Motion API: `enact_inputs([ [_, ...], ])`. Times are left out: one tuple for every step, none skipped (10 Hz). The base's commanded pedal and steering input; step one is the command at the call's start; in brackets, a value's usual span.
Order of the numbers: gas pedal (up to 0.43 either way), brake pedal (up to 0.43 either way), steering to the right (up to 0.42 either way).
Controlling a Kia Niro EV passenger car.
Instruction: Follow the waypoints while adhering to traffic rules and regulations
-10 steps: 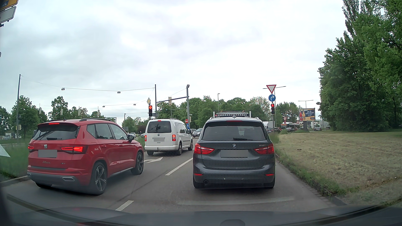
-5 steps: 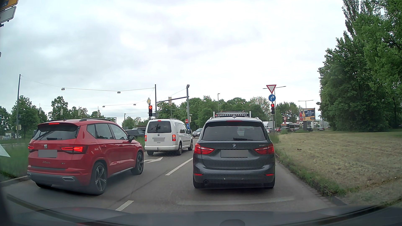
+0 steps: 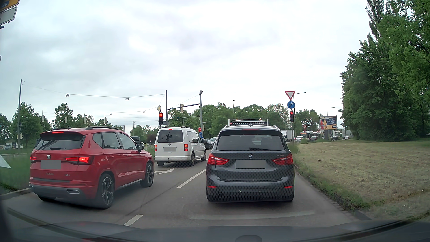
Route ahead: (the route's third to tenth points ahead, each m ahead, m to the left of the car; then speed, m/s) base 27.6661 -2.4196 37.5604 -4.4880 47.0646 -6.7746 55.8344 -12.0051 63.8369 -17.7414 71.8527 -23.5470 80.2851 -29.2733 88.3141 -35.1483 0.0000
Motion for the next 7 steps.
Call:
enact_inputs([
  [0.0, 0.226, 0.022],
  [0.0, 0.226, 0.022],
  [0.0, 0.226, 0.022],
  [0.0, 0.226, 0.022],
  [0.0, 0.226, 0.022],
  [0.0, 0.226, 0.022],
  [0.0, 0.226, 0.022],
])
